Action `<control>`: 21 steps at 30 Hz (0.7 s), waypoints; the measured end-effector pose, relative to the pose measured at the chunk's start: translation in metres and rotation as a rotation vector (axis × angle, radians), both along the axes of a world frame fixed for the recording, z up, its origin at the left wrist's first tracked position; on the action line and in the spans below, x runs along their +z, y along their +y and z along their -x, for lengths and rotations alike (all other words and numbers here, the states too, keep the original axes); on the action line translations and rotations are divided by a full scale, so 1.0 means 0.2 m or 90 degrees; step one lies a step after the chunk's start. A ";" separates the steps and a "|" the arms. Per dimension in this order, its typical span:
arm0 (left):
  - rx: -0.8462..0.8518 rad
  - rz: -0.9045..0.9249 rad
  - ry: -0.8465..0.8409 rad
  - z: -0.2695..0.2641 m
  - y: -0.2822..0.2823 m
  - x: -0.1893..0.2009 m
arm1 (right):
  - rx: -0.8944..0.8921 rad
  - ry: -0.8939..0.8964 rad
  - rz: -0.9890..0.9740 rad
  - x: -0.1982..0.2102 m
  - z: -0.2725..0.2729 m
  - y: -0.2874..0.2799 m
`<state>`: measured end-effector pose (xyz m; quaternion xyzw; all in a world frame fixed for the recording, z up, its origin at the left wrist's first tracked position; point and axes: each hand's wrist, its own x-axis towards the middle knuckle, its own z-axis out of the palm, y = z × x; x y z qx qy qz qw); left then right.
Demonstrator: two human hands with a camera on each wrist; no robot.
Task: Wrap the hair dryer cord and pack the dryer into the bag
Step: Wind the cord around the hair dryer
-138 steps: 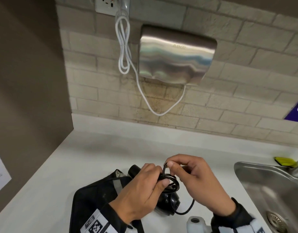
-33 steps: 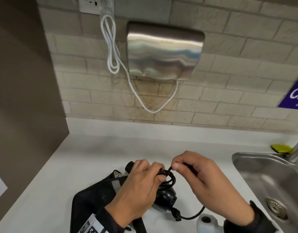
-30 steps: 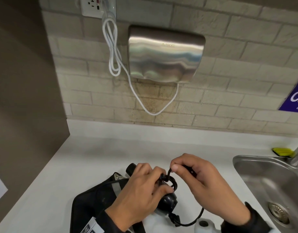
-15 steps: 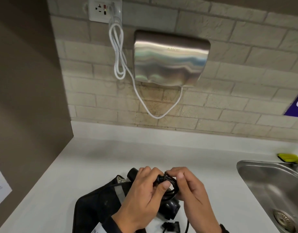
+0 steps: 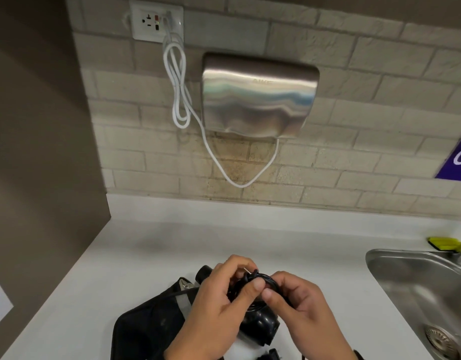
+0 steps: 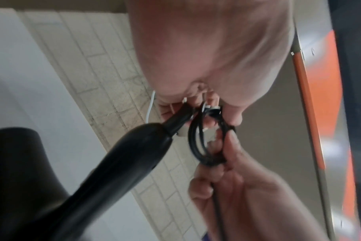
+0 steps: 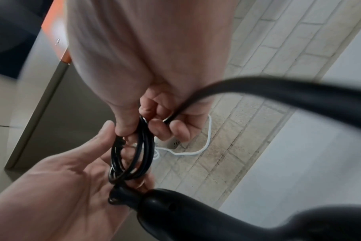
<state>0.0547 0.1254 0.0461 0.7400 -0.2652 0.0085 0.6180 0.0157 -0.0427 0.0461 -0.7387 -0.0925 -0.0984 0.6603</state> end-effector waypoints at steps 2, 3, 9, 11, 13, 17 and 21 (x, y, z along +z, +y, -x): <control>-0.015 0.044 0.052 -0.01 0.01 0.03 | 0.012 0.000 -0.015 0.00 -0.01 -0.01; -0.022 0.066 0.076 -0.02 0.01 0.04 | 0.018 0.003 -0.019 0.01 -0.01 -0.02; -0.040 0.141 0.183 -0.03 0.00 0.05 | 0.046 0.008 -0.019 0.06 -0.02 -0.02; -0.039 0.167 0.194 -0.03 -0.01 0.04 | 0.027 0.009 -0.018 0.06 -0.03 -0.01; -0.024 0.214 0.227 -0.04 -0.02 0.03 | -0.003 -0.006 -0.006 0.04 -0.04 0.00; -0.011 0.304 0.330 -0.05 -0.03 0.02 | -0.114 -0.073 -0.011 -0.02 -0.04 0.01; -0.035 0.334 0.370 -0.05 -0.03 0.04 | -0.227 -0.319 0.231 -0.05 -0.05 0.05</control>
